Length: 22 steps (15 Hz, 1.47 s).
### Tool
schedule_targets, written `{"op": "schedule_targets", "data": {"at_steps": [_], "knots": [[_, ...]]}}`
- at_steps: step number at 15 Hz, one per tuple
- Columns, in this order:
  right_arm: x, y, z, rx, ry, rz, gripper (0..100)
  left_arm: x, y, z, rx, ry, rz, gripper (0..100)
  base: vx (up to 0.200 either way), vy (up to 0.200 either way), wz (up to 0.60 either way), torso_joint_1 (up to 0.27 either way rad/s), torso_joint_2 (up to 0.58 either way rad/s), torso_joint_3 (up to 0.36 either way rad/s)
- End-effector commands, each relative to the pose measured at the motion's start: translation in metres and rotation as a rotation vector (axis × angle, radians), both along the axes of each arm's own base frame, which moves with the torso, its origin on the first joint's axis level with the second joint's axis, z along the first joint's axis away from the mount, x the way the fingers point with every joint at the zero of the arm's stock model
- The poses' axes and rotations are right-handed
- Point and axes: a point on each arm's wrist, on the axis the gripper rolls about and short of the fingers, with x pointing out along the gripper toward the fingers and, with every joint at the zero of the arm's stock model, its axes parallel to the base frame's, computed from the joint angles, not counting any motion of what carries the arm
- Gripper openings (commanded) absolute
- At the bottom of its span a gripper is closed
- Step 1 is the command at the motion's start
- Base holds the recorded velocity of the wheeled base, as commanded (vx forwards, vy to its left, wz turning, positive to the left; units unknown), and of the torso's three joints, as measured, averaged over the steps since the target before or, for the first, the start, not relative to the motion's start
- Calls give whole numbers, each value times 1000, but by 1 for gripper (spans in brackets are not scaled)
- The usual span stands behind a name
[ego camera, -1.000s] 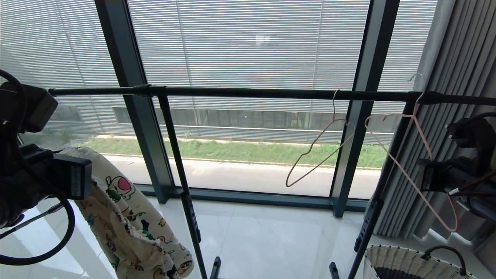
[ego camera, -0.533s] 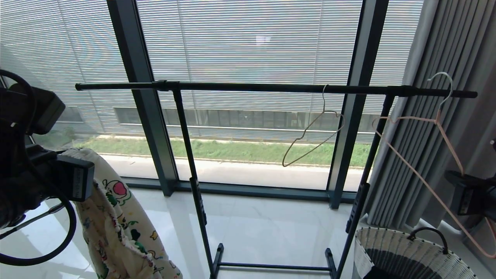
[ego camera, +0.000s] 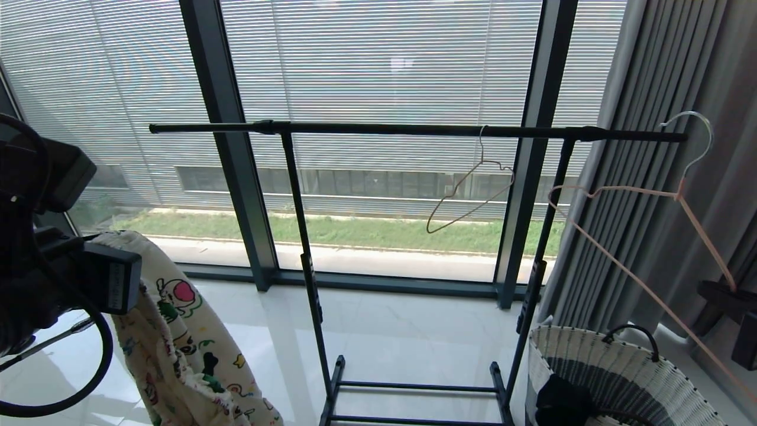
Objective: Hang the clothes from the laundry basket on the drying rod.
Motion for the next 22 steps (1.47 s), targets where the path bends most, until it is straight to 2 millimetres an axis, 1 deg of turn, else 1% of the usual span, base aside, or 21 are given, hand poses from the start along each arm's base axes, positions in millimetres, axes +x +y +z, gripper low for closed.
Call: {"op": "schedule_targets", "data": {"at_steps": [1, 3, 4, 6, 7, 8, 10, 11, 12, 14, 15, 17, 19, 22], "knots": [[-3, 1, 0, 10, 3, 55, 0, 0, -2, -1, 2, 5, -10, 0, 0, 0, 0, 0, 0, 0], [-8, 8, -2, 26, 33, 183, 0, -2, -4, -6, 9, 21, -31, 0, 0, 0, 0, 0, 0, 0], [-11, 14, -4, 34, 62, 274, 0, -4, -7, -9, 13, 29, -51, 0, 0, 0, 0, 0, 0, 0], [-16, 22, -7, 73, 116, 414, 0, -1, -13, -12, 16, 47, -74, 0, 0, 0, 0, 0, 0, 0], [-23, 32, -8, 152, 171, 529, 0, 11, -18, -16, 14, 68, -67, 0, 0, 0, 0, 0, 0, 0], [-28, 39, -8, 191, 204, 591, 0, 22, -23, -16, -4, 56, -50, 0, 0, 0, 0, 0, 0, 0], [-42, 52, -7, 277, 288, 716, 0, 57, -36, -22, -33, 50, 70, 0, 0, 0, 0, 0, 0, 0], [-45, 55, -7, 293, 305, 743, 0, 68, -40, -24, -50, 44, 105, 0, 0, 0, 0, 0, 0, 0], [-52, 60, -7, 298, 331, 808, 0, 91, -54, -27, -85, 32, 169, 0, 0, 0, 0, 0, 0, 0], [-53, 63, -8, 293, 338, 833, 0, 110, -65, -29, -93, 32, 168, 0, 0, 0, 0, 0, 0, 0], [-52, 65, -6, 298, 329, 837, 0, 113, -71, -29, -94, 33, 156, 0, 0, 0, 0, 0, 0, 0], [-45, 75, -5, 311, 309, 842, 0, 115, -84, -27, -113, 28, 106, 0, 0, 0, 0, 0, 0, 0], [-36, 90, -10, 308, 315, 840, 0, 111, -97, -19, -198, 11, 35, 0, 0, 0, 0, 0, 0, 0], [-21, 109, -15, 318, 300, 841, 0, 110, -99, -18, -211, 8, 31, 0, 0, 0, 0, 0, 0, 0]]}}
